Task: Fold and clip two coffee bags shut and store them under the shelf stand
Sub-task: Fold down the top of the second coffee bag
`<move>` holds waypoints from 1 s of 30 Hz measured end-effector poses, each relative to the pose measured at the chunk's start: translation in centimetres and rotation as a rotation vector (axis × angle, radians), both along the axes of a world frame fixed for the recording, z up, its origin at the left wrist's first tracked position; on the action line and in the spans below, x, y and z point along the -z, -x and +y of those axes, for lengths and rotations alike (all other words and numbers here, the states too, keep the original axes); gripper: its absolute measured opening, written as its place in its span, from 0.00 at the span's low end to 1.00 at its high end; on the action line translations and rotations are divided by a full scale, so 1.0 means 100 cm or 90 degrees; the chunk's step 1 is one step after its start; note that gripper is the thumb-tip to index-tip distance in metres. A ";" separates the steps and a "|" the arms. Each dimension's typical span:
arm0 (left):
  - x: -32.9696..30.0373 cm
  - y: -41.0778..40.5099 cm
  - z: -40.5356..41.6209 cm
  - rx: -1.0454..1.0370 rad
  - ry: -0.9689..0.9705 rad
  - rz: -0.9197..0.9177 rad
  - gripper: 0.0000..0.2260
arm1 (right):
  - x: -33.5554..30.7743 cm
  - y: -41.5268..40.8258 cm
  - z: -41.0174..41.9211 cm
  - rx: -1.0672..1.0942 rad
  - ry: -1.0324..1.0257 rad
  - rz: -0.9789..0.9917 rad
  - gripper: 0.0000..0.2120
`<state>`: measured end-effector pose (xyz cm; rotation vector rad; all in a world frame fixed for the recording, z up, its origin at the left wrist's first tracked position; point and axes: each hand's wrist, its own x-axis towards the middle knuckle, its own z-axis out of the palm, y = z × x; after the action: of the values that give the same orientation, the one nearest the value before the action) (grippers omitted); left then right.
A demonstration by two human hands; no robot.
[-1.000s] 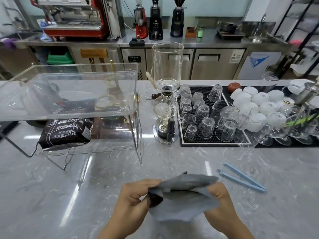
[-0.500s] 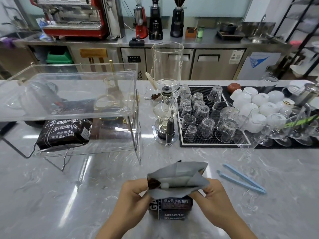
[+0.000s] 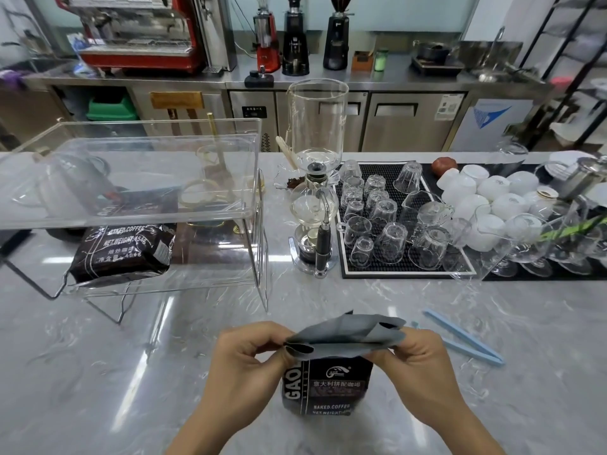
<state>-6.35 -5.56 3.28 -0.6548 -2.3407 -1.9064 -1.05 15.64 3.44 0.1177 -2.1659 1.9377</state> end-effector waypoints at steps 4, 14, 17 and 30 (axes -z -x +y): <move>0.003 0.003 0.001 -0.006 -0.011 -0.038 0.22 | -0.003 0.001 -0.002 0.005 -0.010 -0.004 0.08; 0.019 0.008 0.000 -0.003 -0.052 -0.162 0.03 | 0.010 0.001 -0.006 0.073 -0.019 -0.062 0.09; 0.006 0.008 0.000 0.025 -0.034 -0.114 0.05 | 0.004 0.006 -0.003 0.041 -0.011 -0.053 0.14; -0.010 0.041 0.004 0.013 -0.092 -0.308 0.13 | 0.002 0.041 0.005 0.041 0.199 -0.152 0.06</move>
<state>-10.47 -5.20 4.30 -0.2213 -2.4082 -2.4411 -5.10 16.16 3.19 -0.2461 -1.9365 2.3230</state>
